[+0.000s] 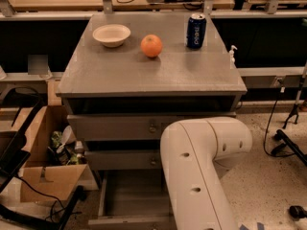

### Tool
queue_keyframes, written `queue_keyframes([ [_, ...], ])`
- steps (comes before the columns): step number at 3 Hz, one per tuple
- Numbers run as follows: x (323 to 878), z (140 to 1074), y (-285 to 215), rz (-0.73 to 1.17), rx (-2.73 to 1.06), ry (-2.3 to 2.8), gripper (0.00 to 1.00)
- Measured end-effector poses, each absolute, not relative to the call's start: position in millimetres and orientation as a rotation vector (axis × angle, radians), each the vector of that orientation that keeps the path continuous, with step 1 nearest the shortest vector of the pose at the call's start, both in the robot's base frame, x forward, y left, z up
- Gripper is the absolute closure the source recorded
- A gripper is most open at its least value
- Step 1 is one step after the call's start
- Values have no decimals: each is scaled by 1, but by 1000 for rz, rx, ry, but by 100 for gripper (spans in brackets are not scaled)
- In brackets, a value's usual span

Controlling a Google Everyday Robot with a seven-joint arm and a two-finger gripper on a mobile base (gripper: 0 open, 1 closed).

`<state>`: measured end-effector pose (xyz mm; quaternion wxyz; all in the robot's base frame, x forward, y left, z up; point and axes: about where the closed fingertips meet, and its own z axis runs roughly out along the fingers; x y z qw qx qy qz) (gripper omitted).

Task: Open bottom drawer

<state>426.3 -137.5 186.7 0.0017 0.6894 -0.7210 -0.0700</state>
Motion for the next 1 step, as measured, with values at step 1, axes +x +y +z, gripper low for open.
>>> queue_keyframes([
  [1,426,187,-137,-220,2164,-2263,0],
])
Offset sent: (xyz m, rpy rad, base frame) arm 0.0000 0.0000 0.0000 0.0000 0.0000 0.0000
